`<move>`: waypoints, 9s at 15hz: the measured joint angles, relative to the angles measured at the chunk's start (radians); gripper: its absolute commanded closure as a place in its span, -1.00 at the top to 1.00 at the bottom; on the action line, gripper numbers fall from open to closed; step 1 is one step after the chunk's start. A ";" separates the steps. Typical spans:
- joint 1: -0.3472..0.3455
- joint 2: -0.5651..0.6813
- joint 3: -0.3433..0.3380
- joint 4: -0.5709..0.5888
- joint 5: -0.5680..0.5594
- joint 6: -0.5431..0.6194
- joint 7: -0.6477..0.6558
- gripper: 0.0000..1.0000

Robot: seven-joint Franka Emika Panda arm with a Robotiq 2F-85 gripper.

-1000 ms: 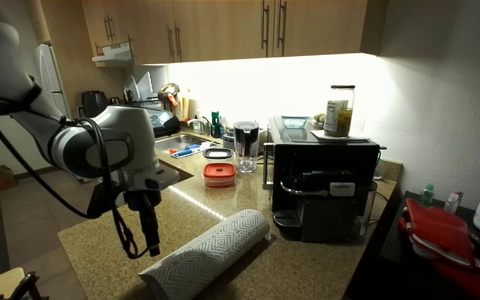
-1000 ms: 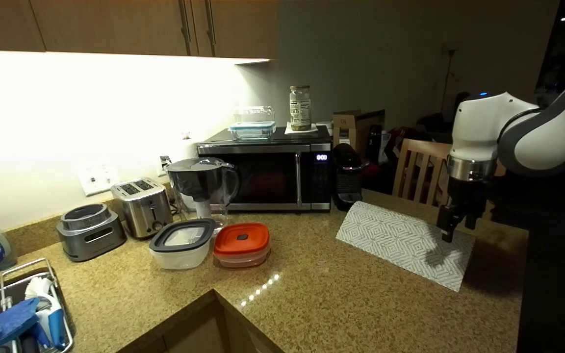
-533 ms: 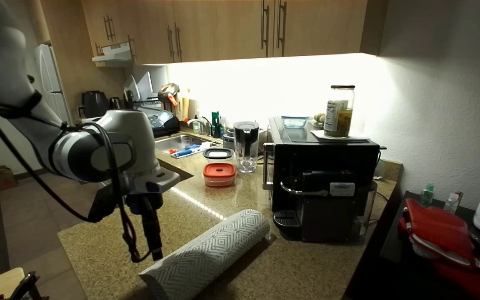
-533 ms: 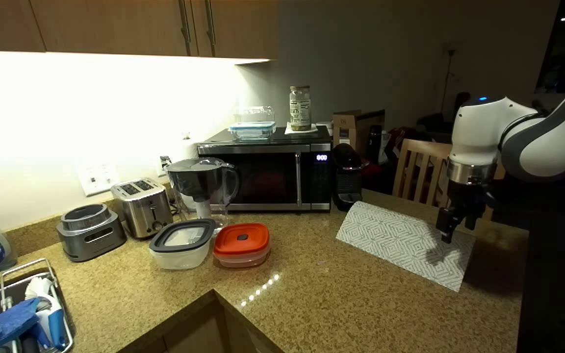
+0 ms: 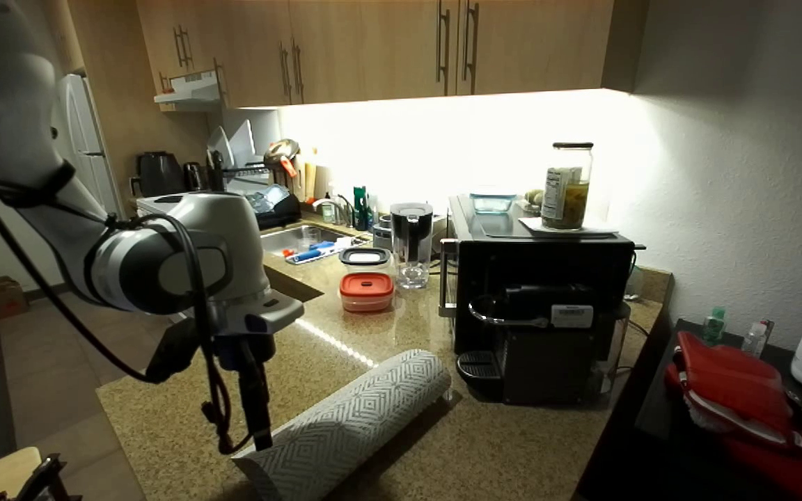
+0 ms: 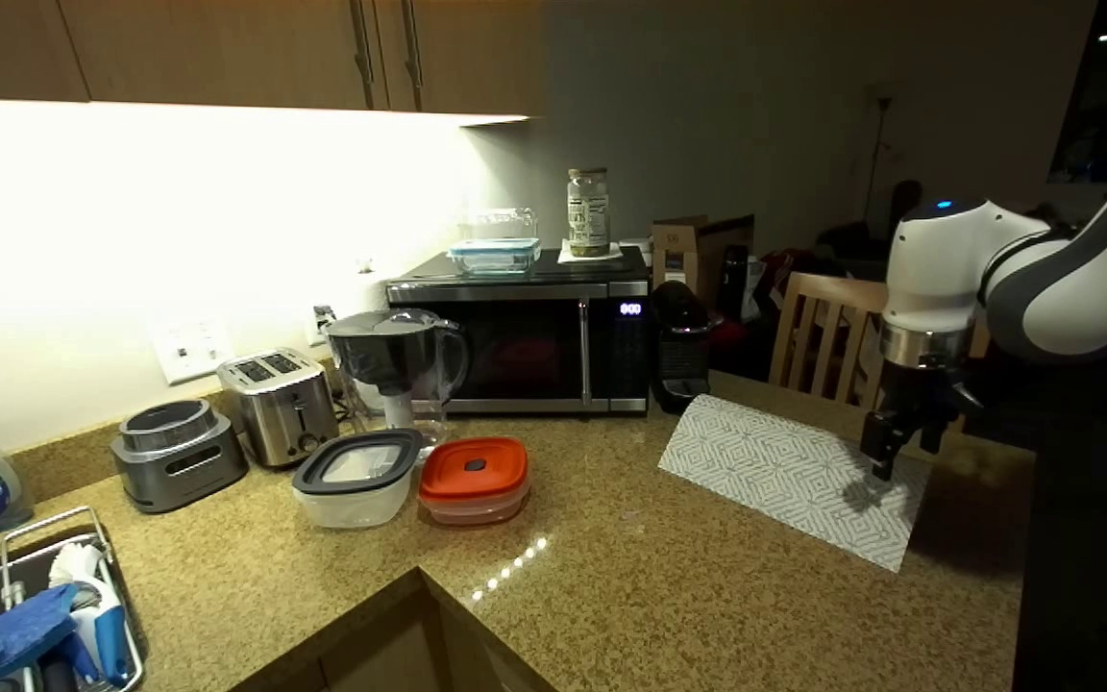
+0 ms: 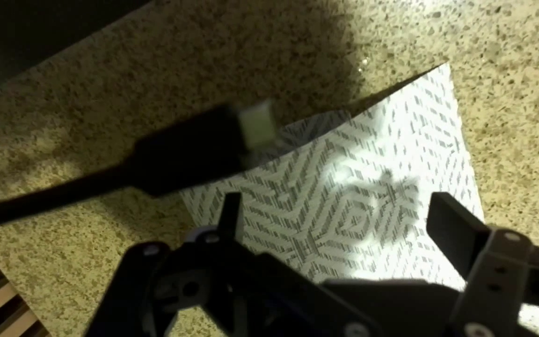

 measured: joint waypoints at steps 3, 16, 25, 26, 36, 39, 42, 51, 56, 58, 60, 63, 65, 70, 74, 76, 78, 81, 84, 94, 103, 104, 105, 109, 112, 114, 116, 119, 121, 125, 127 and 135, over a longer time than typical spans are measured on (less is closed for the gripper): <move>0.000 0.005 -0.017 0.000 0.000 0.000 0.000 1.00; -0.004 0.023 -0.069 0.000 0.074 -0.026 0.011 1.00; -0.022 0.070 -0.122 0.000 0.037 -0.014 0.053 1.00; -0.022 0.071 -0.124 0.000 0.030 -0.014 0.053 1.00; -0.022 0.062 -0.129 0.004 0.046 -0.174 -0.151 1.00; -0.022 0.043 -0.129 0.004 0.024 -0.197 -0.174 1.00; -0.022 0.025 -0.129 0.004 -0.041 -0.197 -0.171 1.00; -0.030 0.052 -0.130 0.003 -0.289 -0.157 -0.066 1.00; -0.027 0.099 -0.133 0.003 -0.471 -0.050 0.079 1.00; -0.023 0.102 -0.134 0.003 -0.575 -0.020 0.164 1.00; -0.020 0.101 -0.133 0.003 -0.688 0.003 0.259 1.00; -0.017 0.099 -0.130 0.004 -0.821 0.021 0.382 1.00; -0.010 0.098 -0.128 0.004 -0.885 0.026 0.450 1.00; 0.006 0.096 -0.117 0.004 -0.999 0.029 0.538 1.00; 0.021 0.096 -0.108 0.003 -1.072 0.027 0.535 0.33; 0.028 0.096 -0.103 0.003 -1.091 0.026 0.514 0.05; 0.033 0.096 -0.099 0.003 -1.107 0.024 0.486 -0.21; 0.038 0.096 -0.095 0.003 -1.128 0.021 0.456 -0.58; 0.046 0.096 -0.094 0.003 -1.148 0.018 0.443 -0.95; 0.062 0.097 -0.087 0.003 -1.165 0.013 0.415 -1.00; 0.153 0.097 -0.004 0.003 -1.164 0.014 0.404 -1.00; 0.165 0.097 0.006 0.003 -1.163 0.014 0.404 -1.00; 0.175 0.097 0.015 0.003 -1.162 0.015 0.404 -1.00; 0.209 0.097 0.043 0.003 -1.158 0.017 0.404 -1.00; 0.227 0.097 0.057 0.003 -1.156 0.018 0.404 -1.00; 0.231 0.097 0.062 0.003 -1.153 0.018 0.404 -1.00; 0.230 0.096 0.060 0.004 -1.132 0.019 0.404 -1.00; 0.223 0.091 0.050 0.004 -1.026 0.044 0.364 -1.00; 0.214 0.087 0.038 0.004 -0.904 0.068 0.293 -1.00; 0.179 0.079 0.031 0.005 -0.575 0.106 0.075 -1.00; 0.168 0.074 0.031 0.004 -0.404 0.107 -0.047 -1.00; 0.175 -0.097 0.059 0.006 0.202 -0.204 -0.516 -1.00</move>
